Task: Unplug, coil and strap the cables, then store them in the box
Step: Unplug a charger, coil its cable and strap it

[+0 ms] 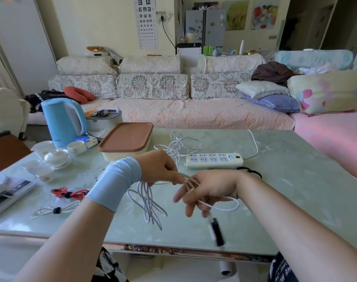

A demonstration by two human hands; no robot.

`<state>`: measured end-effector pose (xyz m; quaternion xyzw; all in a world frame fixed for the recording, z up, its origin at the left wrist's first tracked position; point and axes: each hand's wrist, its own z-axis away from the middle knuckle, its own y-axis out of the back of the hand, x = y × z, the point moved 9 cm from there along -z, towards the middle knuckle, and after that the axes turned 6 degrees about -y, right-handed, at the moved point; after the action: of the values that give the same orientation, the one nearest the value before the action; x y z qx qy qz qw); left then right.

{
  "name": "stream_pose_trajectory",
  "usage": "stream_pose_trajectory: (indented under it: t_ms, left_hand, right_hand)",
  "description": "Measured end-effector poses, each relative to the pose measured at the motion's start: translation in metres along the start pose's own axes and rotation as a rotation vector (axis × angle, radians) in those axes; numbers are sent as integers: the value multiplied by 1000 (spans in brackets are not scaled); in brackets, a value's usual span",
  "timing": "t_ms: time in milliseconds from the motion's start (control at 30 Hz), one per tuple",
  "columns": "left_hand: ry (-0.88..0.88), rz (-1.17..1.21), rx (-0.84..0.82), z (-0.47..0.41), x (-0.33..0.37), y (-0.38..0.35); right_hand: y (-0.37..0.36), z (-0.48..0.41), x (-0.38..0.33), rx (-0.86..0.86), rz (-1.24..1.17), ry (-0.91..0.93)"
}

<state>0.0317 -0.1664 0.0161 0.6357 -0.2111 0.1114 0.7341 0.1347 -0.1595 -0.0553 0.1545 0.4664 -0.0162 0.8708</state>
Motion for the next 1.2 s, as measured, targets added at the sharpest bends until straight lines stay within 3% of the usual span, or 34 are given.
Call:
stream_pose_trajectory:
  t_ms: [67,167,333,433,533,733,867,1033,1133,1200]
  left_hand:
    - [6,14,39,4,-11,8]
    - [9,98,13,6,-25,5]
    - [42,138,-60,3,-45,-7]
    - [-19,460,-21,1,-45,-11]
    - [-6,854,143,1,-43,-8]
    - [16,1233,295,-5,-43,-12]
    - [-39,1278,395,-11,-41,-5]
    - [-111,1445,354,-18,-31,-3]
    - [-125,1438,296,-17,-31,0]
    - [-67,1262,291,-16,-33,-4]
  right_hand:
    - [6,5,-1,21,55,2]
    - [23,11,-7,78,-173,104]
    - [69,18,-19,368,-414,299]
    - [81,20,-21,464,-601,379]
    - [84,16,-18,541,-733,393]
    - [56,5,-25,562,-435,270]
    - [44,3,-33,554,-320,224]
    - [52,8,-35,627,-167,234]
    - [65,18,-33,580,-294,264]
    - [73,25,-32,576,-300,272]
